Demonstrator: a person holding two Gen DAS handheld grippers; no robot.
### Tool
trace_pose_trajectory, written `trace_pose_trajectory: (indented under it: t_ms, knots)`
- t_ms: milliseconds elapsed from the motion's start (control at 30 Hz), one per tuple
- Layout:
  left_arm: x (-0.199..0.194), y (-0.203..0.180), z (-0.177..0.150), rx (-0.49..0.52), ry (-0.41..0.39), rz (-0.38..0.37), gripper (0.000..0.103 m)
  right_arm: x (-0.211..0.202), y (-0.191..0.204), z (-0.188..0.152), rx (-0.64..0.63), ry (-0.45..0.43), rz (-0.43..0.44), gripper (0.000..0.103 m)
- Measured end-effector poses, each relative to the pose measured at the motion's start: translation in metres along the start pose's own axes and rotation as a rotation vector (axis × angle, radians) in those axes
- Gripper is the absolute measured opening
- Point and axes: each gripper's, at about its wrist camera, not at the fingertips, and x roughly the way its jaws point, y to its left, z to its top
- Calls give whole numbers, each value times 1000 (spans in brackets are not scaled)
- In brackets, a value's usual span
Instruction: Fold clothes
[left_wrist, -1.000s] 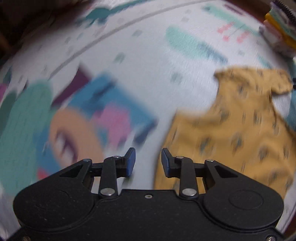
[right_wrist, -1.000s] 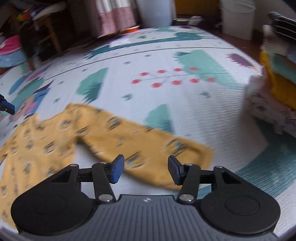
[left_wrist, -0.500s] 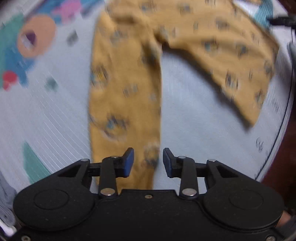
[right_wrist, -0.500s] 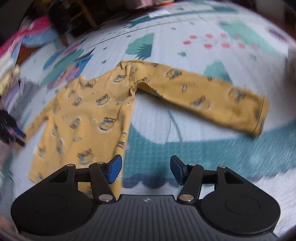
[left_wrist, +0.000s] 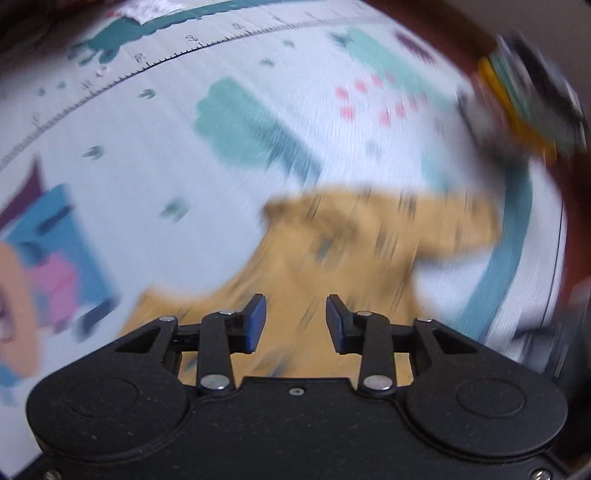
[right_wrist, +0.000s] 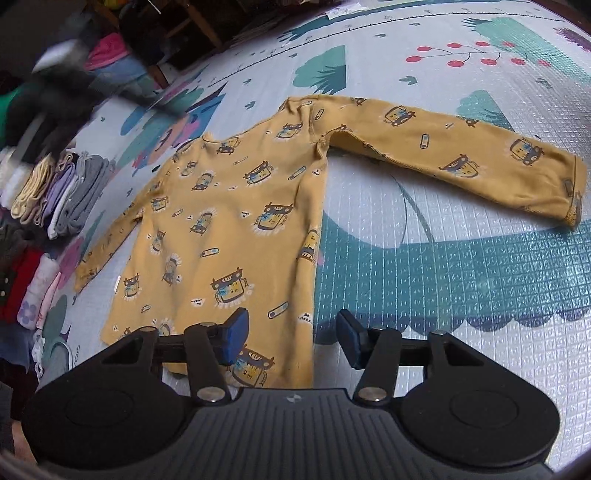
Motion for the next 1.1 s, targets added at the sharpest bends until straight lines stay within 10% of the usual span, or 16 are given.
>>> trace_pose_trajectory:
  t_ms: [167,400,800,1100]
  knots:
    - [45,-23,61,-219,46,-30,40,-3,6,-7,-61,-4,0,52]
    - [82,-87,86,587,178,122,40,-5,-4,-14,-53,-15,11,52]
    - [136,-93,91,908,430,101,34,2,3,-16,-117,-16,17,42]
    - [133,-101,81,985,407,91,7,2,6,-19,-155,-15,-39,22]
